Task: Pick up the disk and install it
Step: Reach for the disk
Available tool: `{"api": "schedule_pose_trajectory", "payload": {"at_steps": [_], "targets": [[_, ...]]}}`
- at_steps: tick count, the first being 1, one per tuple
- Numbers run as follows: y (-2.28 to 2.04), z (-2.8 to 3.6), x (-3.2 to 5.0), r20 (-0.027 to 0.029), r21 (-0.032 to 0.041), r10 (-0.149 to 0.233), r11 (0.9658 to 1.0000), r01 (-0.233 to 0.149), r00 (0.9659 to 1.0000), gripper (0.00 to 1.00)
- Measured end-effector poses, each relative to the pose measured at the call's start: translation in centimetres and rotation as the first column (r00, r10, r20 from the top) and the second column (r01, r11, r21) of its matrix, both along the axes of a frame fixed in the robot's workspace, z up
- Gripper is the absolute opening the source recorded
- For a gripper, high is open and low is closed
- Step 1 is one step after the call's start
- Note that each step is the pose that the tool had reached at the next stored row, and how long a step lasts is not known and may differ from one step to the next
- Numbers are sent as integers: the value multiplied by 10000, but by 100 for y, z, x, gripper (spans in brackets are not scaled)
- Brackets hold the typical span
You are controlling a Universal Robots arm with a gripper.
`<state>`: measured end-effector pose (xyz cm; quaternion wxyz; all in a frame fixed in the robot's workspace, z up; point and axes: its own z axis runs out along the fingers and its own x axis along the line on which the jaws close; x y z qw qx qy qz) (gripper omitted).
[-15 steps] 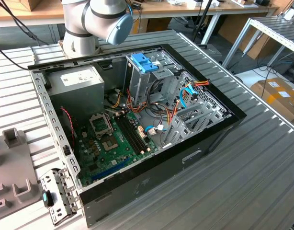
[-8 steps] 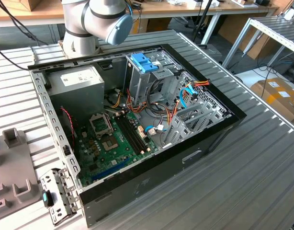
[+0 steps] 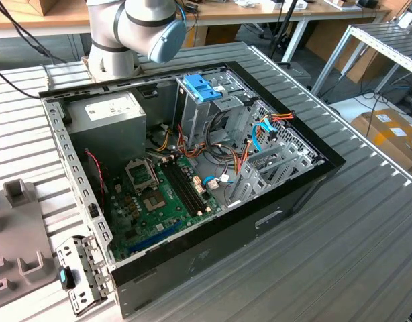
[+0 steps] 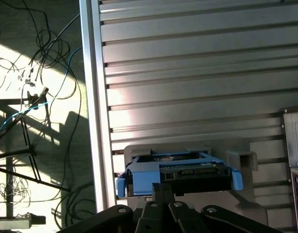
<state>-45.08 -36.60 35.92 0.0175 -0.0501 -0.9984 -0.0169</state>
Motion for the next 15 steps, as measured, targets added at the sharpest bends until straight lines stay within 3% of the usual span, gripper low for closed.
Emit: {"api": "schedule_pose_trajectory", "payload": {"at_steps": [1,2,5,6,7,10,13,15], "targets": [[0,-2,0,-10,1,0,10000,0,10000,11],[0,-4,0,-54,0,-1,10000,1,10000,11],[0,-11,-1,-327,-13,-1,10000,0,9995,11],[0,-12,-1,-328,-17,-1,10000,0,9995,11],[0,-12,1,-328,-79,-2,10000,0,9995,11],[1,-13,0,-330,-500,-17,9987,0,9995,11],[0,-15,-1,-330,-540,-17,9985,-1,9995,11],[1,-25,-4,-298,-539,-16,9985,0,9996,11]]}}
